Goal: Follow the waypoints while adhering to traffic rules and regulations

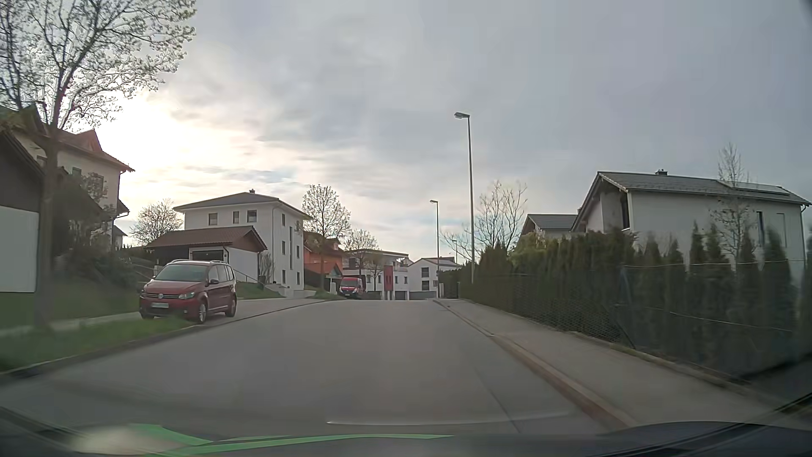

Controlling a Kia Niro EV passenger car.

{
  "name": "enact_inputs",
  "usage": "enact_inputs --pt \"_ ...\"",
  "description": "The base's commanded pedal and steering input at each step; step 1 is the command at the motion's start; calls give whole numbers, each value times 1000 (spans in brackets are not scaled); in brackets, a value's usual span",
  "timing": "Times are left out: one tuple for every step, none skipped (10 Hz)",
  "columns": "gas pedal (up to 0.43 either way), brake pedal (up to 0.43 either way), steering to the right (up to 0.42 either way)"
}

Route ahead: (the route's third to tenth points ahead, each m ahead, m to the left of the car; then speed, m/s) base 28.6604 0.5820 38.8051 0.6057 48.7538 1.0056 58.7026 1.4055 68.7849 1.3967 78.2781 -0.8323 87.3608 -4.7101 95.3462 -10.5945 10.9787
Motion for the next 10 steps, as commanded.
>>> enact_inputs --pt "118 0 -6" --pt "118 0 -6" --pt "118 0 -6" --pt "118 0 -6" --pt "118 0 -6" --pt "118 0 -6" --pt "118 0 -6" --pt "118 0 -6" --pt "118 0 -6" --pt "118 0 -6"
